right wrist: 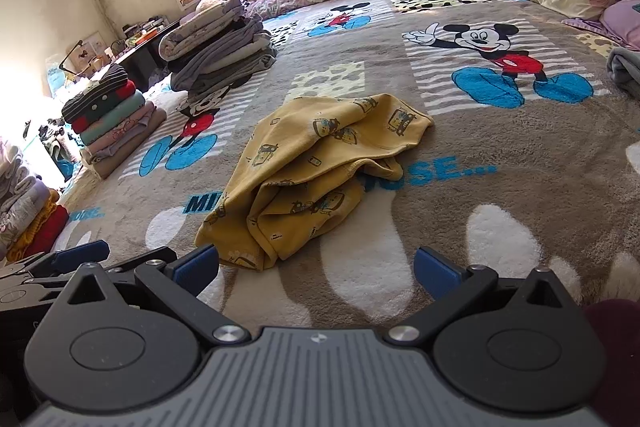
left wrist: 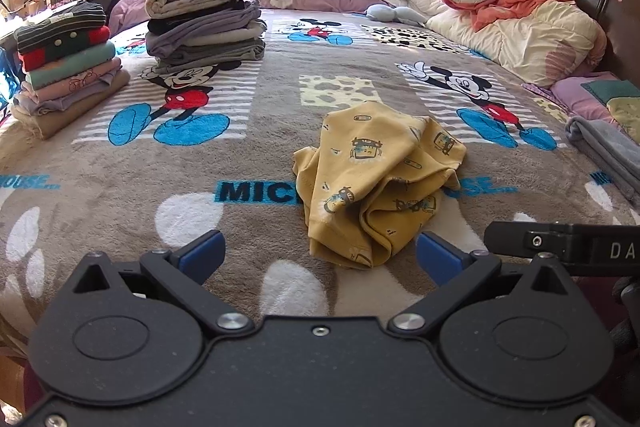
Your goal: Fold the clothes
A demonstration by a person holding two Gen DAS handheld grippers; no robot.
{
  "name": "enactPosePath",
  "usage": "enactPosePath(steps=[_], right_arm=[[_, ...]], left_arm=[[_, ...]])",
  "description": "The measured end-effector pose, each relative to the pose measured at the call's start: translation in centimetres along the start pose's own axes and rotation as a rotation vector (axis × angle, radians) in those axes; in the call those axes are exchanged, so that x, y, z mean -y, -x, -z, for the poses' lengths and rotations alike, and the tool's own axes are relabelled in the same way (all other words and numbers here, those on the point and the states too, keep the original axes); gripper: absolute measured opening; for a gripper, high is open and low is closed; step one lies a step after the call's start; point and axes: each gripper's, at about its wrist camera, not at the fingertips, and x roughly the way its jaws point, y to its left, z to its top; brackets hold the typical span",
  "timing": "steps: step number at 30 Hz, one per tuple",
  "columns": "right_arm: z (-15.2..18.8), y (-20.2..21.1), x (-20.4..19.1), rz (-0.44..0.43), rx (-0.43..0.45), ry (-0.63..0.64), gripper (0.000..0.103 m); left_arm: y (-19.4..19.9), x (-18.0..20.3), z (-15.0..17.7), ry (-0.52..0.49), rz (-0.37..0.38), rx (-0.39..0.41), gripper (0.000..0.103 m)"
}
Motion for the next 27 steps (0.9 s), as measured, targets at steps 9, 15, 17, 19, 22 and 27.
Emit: enactPosePath(steps=[9,15,17,19,22,27], right_arm=[[-0.04,-0.16,-0.11,-0.014,0.007,-0.002,0.103],[-0.03,-0.08,-0.04,-0.018,0.008,-0.004,0.103],[-0.02,-0.01,0.04,-0.020,0.008,-0.006,0.103],[0.00,-0.15,0.03,-0.020,0.005,-0.008,0.103],[-0.01,-0.08,0.07,-0.020,0.005,-0.009,0.103],[0.05,-0.22,0.06,-0.021,0.002,-0.010,0.103]], left_arm=[[-0.13,-0.09,0.10,0.003,0.012,0.006,0.103],[-0.28,0.19,0.28,0.004,0.007,-0.003,0.103],[-0.31,0.22,0.30,0.004,0.007,-0.005,0.103],[-0.36,0.23,0.31,0.004,0.006,-0.006,0.103],[-0.38,0.26,0.36,0.005,0.005,-0.008,0.103],[-0.38,0.26,0.36,0.004,0.004,-0.008,0.103]])
